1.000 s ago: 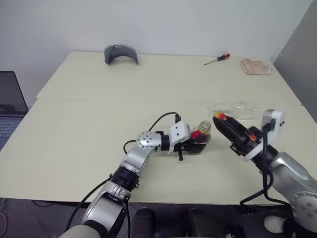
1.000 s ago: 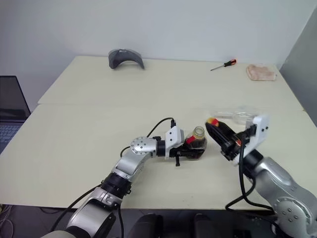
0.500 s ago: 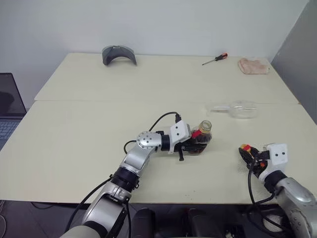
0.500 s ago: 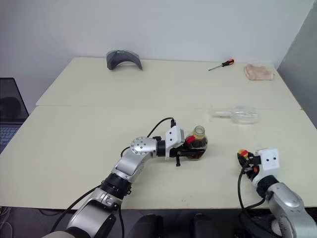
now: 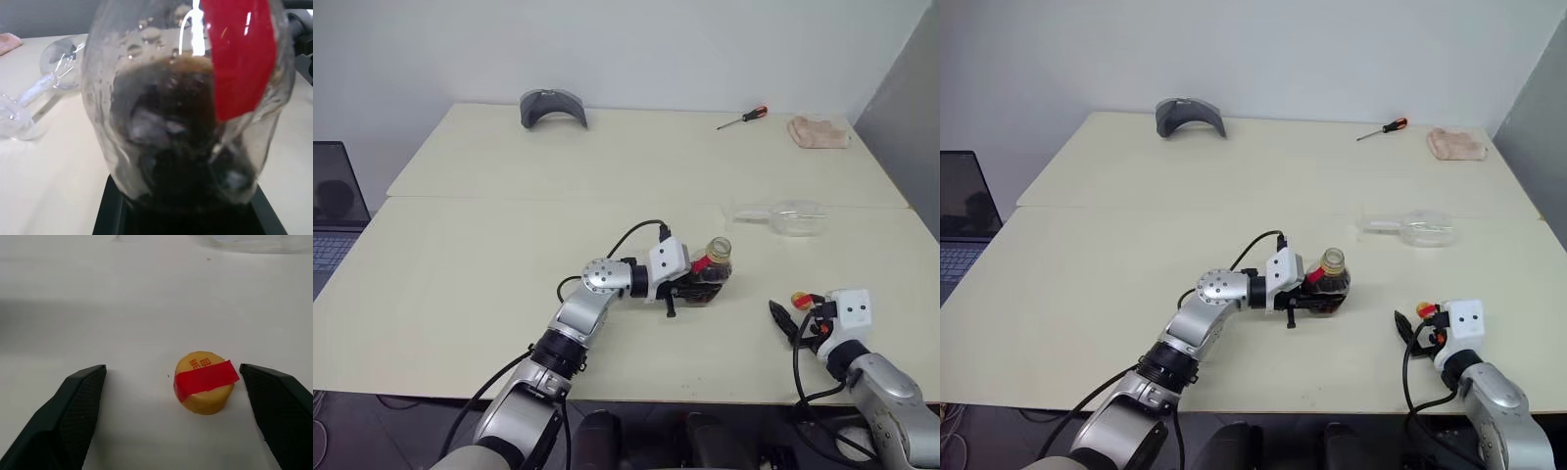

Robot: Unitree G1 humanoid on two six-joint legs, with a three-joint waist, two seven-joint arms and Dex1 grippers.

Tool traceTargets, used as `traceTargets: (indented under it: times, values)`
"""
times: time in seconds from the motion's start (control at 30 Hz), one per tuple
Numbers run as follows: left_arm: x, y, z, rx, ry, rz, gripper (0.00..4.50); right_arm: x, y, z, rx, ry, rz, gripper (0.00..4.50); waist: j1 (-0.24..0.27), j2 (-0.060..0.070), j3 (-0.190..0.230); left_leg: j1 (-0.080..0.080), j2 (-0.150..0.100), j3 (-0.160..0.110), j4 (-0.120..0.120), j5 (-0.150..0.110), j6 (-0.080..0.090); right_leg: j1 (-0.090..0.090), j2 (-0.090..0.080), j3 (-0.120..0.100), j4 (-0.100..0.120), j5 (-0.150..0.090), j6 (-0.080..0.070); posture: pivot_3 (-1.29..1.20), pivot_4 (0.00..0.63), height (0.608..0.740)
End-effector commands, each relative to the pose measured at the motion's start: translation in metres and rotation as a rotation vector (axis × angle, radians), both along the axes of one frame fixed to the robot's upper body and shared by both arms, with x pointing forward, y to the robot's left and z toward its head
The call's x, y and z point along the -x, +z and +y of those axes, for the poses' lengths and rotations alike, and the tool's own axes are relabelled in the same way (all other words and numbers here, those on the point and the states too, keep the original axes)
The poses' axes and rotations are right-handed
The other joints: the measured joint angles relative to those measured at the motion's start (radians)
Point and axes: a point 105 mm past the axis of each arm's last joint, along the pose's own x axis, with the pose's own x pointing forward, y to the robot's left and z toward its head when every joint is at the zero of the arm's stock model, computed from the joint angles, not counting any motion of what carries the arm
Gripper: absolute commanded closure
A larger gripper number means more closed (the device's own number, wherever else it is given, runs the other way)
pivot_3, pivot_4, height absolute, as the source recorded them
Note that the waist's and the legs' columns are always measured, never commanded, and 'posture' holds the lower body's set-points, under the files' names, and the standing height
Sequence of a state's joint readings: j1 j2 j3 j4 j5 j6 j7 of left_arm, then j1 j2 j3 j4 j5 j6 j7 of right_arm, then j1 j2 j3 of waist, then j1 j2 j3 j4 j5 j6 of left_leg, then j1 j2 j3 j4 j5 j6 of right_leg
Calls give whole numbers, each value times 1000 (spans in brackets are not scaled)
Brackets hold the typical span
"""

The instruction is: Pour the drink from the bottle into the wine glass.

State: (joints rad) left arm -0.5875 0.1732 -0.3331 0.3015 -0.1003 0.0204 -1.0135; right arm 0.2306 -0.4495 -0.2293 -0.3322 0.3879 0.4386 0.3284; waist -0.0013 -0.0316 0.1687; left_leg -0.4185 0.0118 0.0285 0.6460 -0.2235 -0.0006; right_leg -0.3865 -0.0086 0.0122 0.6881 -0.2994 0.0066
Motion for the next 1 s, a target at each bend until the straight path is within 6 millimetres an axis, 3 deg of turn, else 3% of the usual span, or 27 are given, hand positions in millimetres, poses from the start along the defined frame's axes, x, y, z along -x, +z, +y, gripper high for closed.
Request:
traceTargets:
  times: [0.03,0.17,0.3,0.43,0.7,0.83,1.0]
  values:
    - [-11,25,12,84,86,-55,3602,9,18,-13,80,27,-21,0,1,0,0,0,0,0,0,0,0,0,0,0,0,0,0,0,150,740]
    - [-40,30,42,134,320,-79,3602,8,47,3,197,194,-114,0,-7,0,0,0,0,0,0,0,0,0,0,1,0,-1,1,0,150,740]
    - [-65,31,84,185,576,-85,3602,2,77,47,190,393,-222,0,-18,0,0,2,2,0,0,0,0,0,2,1,1,-2,4,0,150,740]
    - [-88,30,142,174,828,-122,3602,-5,102,110,102,639,-293,0,-25,-1,1,2,2,-1,-1,0,0,-1,2,0,2,-2,3,0,150,740]
    - [-119,33,225,191,1174,-142,3619,-27,111,176,82,898,-306,0,-5,-4,2,0,-1,-2,1,0,0,-1,-3,-4,1,1,0,0,150,740]
    - [-126,36,239,208,1236,-136,3621,-35,115,192,100,948,-321,0,1,-4,2,-1,-1,-3,1,0,0,-1,-5,-5,1,1,0,0,150,740]
    - [-130,34,244,258,1252,-73,3622,-39,121,195,105,959,-339,0,5,-5,2,-5,-3,-4,3,0,0,-2,-8,-10,1,1,0,0,150,740]
